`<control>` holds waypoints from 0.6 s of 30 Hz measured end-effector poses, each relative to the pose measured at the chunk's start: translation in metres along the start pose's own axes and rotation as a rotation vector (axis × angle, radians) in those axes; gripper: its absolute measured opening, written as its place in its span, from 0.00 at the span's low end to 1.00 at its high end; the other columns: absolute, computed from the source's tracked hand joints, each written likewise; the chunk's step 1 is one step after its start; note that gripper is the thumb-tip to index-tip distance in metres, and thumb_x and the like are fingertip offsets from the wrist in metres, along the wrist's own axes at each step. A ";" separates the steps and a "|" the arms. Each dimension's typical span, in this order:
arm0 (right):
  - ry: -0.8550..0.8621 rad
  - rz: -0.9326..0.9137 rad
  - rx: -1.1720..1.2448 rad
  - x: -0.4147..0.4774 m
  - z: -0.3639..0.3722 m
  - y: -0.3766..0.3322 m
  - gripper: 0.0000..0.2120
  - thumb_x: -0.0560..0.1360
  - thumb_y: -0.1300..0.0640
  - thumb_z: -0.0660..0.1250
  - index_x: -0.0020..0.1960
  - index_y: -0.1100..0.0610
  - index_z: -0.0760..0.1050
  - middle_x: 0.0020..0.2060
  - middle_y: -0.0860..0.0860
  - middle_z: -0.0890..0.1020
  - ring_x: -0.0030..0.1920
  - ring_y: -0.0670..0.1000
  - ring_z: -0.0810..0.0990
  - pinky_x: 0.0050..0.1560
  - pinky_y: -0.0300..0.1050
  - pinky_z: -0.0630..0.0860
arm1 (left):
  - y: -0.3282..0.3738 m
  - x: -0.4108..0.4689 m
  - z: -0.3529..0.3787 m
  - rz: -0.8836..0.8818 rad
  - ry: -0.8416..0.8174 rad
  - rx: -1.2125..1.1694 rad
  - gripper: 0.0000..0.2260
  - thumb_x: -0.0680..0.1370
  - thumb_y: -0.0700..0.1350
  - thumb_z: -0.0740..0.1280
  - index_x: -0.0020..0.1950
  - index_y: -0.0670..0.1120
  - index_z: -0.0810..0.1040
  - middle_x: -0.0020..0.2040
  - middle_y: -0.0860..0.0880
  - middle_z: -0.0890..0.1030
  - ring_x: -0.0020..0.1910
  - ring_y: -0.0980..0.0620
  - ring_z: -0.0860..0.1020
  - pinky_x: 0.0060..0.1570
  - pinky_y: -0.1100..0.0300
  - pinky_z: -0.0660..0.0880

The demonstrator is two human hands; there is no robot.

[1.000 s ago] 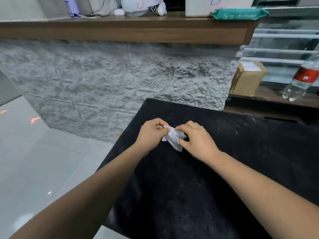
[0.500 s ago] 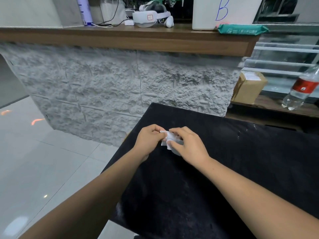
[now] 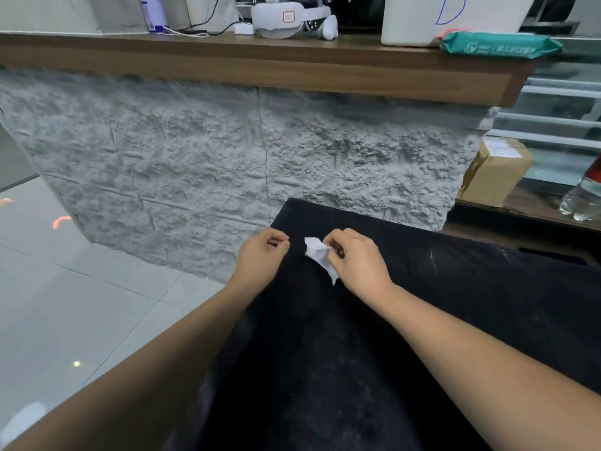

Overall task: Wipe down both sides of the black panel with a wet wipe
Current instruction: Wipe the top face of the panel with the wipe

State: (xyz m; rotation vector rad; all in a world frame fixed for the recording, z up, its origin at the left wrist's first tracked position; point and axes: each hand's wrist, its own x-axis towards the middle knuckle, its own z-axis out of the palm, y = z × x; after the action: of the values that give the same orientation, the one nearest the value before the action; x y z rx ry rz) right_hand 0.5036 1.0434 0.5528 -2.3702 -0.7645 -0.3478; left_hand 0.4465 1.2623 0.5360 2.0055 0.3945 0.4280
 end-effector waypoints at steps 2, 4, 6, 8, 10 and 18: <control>-0.003 -0.005 -0.029 0.021 0.004 0.003 0.07 0.78 0.58 0.68 0.52 0.47 0.80 0.41 0.42 0.76 0.41 0.47 0.77 0.42 0.48 0.78 | -0.014 0.016 -0.005 0.052 0.038 0.224 0.08 0.79 0.48 0.72 0.57 0.57 0.82 0.54 0.58 0.82 0.51 0.59 0.80 0.57 0.55 0.79; -0.012 -0.012 -0.061 0.042 0.013 0.005 0.08 0.78 0.59 0.67 0.53 0.48 0.80 0.43 0.43 0.76 0.42 0.49 0.78 0.43 0.49 0.78 | -0.024 0.029 -0.007 0.061 0.027 0.411 0.16 0.80 0.50 0.71 0.67 0.54 0.77 0.64 0.52 0.77 0.60 0.50 0.77 0.63 0.50 0.76; -0.024 -0.015 -0.084 0.058 0.021 0.007 0.08 0.78 0.59 0.66 0.54 0.49 0.81 0.44 0.45 0.77 0.44 0.50 0.78 0.44 0.50 0.78 | -0.030 0.035 -0.005 0.022 0.016 0.474 0.21 0.81 0.55 0.69 0.73 0.51 0.73 0.69 0.49 0.74 0.65 0.45 0.75 0.66 0.48 0.74; -0.032 -0.002 -0.098 0.075 0.032 0.008 0.09 0.79 0.60 0.65 0.55 0.51 0.81 0.47 0.47 0.79 0.46 0.53 0.80 0.46 0.51 0.78 | -0.035 0.036 0.000 -0.052 -0.017 0.455 0.25 0.81 0.60 0.66 0.75 0.51 0.69 0.71 0.47 0.73 0.67 0.43 0.75 0.66 0.44 0.74; -0.050 0.019 -0.109 0.090 0.042 0.009 0.10 0.80 0.61 0.64 0.57 0.53 0.83 0.50 0.49 0.80 0.50 0.54 0.80 0.50 0.52 0.79 | -0.039 0.033 0.007 -0.069 -0.042 0.490 0.27 0.82 0.64 0.62 0.77 0.52 0.66 0.73 0.47 0.73 0.68 0.41 0.75 0.65 0.42 0.74; -0.384 -0.269 -0.300 0.102 0.083 0.010 0.15 0.83 0.60 0.60 0.63 0.54 0.81 0.59 0.50 0.82 0.61 0.54 0.78 0.61 0.52 0.76 | -0.048 0.027 0.011 -0.057 -0.057 0.545 0.28 0.83 0.66 0.59 0.81 0.57 0.64 0.76 0.51 0.69 0.72 0.45 0.72 0.68 0.41 0.72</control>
State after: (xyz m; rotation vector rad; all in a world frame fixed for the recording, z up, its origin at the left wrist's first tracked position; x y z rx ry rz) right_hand 0.5960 1.1339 0.5257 -2.6569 -1.2959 -0.1199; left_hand 0.4706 1.2875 0.4917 2.5181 0.5771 0.2402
